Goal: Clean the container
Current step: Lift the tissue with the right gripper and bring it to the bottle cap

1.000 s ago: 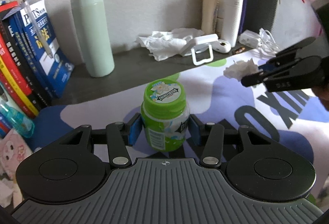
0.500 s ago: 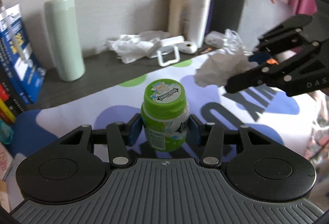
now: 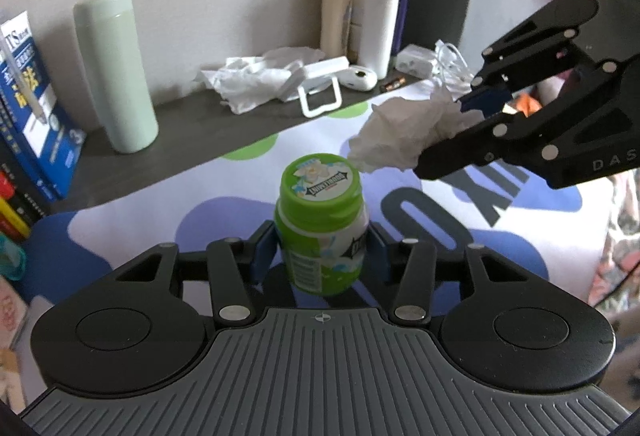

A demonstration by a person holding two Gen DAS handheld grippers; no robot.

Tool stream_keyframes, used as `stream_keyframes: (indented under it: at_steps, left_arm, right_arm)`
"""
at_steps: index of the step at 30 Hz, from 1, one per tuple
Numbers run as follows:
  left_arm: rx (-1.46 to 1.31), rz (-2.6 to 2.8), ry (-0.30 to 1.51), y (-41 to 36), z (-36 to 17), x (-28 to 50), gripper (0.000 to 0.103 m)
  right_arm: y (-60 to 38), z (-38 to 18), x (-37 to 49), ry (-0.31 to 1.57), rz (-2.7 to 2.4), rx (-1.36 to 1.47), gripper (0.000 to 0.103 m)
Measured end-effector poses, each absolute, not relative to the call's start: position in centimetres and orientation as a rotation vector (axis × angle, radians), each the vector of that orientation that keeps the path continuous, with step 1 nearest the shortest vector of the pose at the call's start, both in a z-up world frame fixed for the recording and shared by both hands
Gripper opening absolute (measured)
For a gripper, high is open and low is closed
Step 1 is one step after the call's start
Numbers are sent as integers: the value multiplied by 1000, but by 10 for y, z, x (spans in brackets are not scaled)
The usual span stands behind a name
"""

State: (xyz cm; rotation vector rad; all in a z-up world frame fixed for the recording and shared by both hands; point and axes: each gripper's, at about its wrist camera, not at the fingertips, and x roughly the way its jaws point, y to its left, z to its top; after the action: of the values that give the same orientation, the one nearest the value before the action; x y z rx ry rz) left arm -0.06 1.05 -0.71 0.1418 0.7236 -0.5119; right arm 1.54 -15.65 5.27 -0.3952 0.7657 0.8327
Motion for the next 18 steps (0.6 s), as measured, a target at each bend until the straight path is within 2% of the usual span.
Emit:
stream_keyframes:
  at_steps: [18]
  left_arm:
    - [153,-530,713,7,-4,-1,48]
  right_arm:
    - [-147,40,15,786,828,-469,16]
